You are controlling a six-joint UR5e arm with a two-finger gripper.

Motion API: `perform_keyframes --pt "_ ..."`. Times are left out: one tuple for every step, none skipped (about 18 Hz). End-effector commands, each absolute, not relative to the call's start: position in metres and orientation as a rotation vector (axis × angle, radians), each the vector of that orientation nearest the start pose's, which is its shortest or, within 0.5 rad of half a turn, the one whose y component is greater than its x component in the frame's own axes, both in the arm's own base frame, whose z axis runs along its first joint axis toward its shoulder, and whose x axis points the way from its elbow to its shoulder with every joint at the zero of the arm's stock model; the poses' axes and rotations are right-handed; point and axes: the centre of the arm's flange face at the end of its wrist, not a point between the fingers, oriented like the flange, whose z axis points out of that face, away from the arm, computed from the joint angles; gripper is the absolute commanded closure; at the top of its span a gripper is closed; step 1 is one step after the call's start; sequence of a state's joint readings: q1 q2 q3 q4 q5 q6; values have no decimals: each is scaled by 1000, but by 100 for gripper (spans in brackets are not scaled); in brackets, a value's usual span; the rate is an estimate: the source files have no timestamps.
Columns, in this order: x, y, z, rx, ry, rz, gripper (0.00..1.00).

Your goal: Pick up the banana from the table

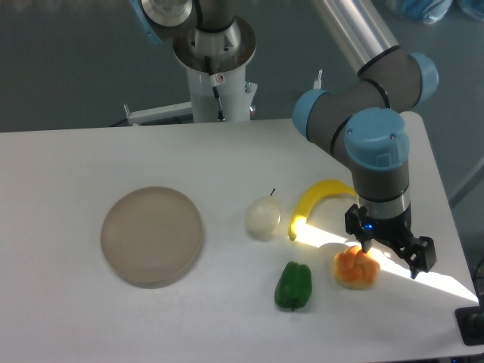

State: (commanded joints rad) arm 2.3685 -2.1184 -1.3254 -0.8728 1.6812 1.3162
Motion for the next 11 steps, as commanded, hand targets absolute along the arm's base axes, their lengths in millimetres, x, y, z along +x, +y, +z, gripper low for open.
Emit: perform_keyframes --pt "-433 595 355 -2891 732 601 0" --pt "-433 595 354 -2892 731 599 0" --pt "-433 595 356 -2891 732 601 0" --pt "-433 595 357 -2890 732 603 0" --pt "-432 594 359 -2888 731 607 0" --pt "-431 594 361 -2885 733 608 0" --pt "-432 593 360 -2887 732 606 0" --pt "-431 592 361 -2887 732 606 0" --pt "-431 591 361 -2889 730 604 0" --pt "-432 590 361 -2891 728 606 0" --pt "-433 589 362 -2892 725 609 0"
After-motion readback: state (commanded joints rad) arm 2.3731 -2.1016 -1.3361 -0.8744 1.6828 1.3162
